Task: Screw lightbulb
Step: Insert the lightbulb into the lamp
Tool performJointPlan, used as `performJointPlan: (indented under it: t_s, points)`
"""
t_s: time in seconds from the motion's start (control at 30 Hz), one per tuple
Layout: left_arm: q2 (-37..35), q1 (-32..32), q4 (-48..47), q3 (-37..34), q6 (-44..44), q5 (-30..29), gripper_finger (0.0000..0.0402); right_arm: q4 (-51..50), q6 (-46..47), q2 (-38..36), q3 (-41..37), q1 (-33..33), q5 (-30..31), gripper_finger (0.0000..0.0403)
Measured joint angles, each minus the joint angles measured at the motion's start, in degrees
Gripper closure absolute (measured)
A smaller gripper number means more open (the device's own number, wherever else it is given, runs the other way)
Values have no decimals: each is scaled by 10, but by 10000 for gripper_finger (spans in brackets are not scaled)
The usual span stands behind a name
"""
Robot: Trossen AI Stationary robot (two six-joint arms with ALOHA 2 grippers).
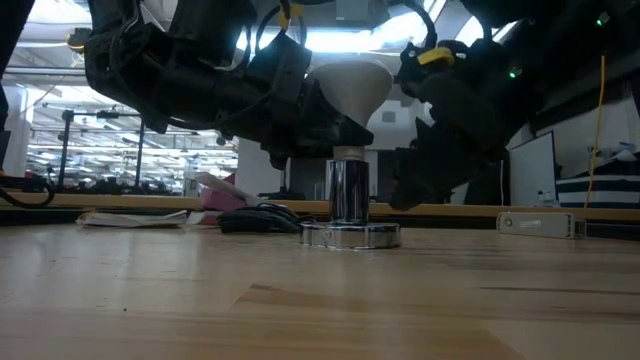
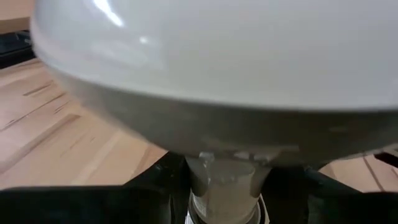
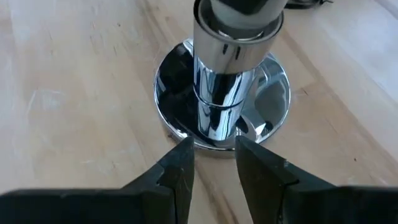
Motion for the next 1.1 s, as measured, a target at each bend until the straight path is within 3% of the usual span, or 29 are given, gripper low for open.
performJointPlan:
  t_s: [0.47,0.6,0.87,1.1]
  points:
    - [0,0,0,0,0,-1,260,-14,-12,18,0,-33,10,282]
    - [0,0,-1,0,0,-1,260,-20,-40,19,0,-52,37,282]
    - [0,1,0,0,-5,-6,260,-20,-113,18,-1,-87,34,282]
    - [0,1,-1,0,-7,-6,260,-33,-142,-30,-2,-73,4,282]
